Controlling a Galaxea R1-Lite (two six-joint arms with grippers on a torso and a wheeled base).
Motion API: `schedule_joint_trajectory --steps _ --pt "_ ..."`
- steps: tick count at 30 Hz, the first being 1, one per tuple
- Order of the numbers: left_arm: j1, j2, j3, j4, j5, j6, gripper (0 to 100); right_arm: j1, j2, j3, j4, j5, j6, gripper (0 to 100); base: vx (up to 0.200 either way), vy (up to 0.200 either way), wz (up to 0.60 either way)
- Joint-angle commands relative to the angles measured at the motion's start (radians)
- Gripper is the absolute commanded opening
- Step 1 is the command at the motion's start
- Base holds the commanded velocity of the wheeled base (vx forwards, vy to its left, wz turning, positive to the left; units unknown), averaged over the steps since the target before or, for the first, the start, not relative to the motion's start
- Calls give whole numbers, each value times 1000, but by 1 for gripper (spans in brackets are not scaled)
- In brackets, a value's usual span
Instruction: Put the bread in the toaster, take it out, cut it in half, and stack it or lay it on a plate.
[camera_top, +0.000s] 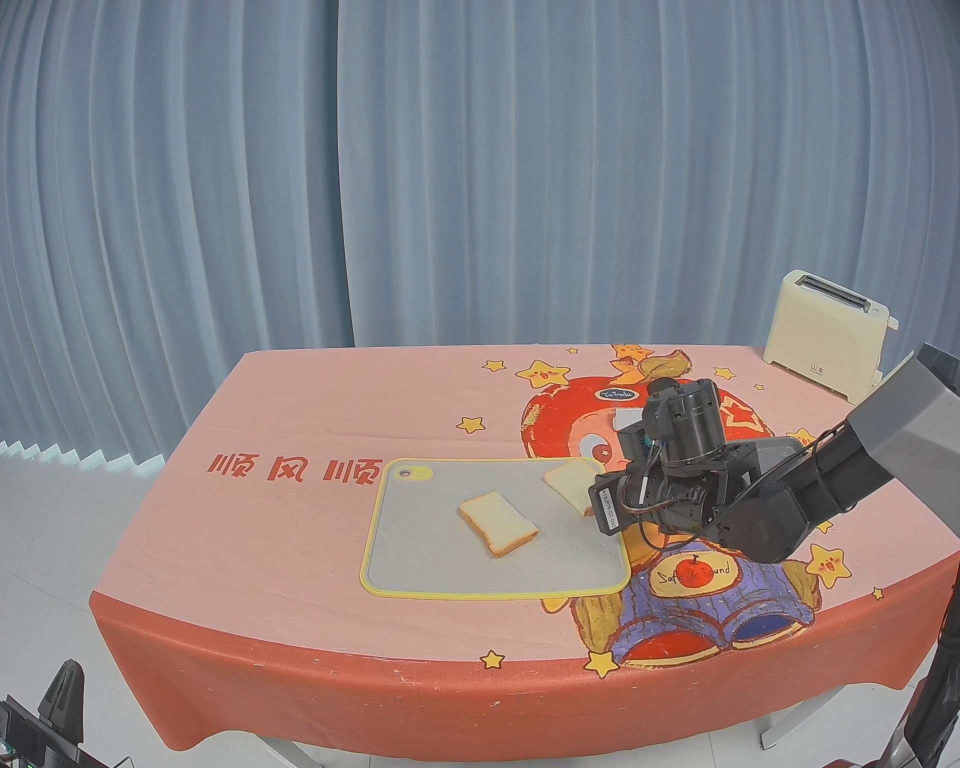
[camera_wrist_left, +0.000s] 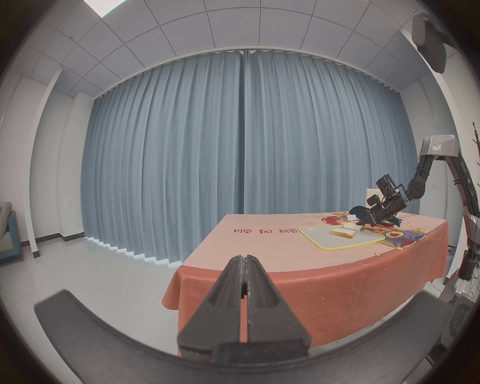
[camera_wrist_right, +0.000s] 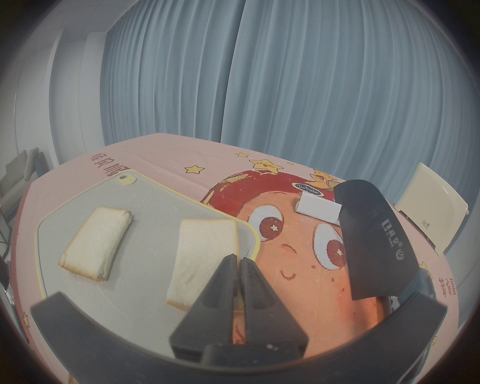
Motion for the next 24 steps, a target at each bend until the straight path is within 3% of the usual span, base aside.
schedule_joint_trajectory --steps 1,24 --pt "1 -16 13 0 1 0 0 1 -13 -2 -10 1 1 0 0 0 0" --pt "1 -16 13 0 1 0 0 35 -159 115 -25 -29 10 0 0 0 0"
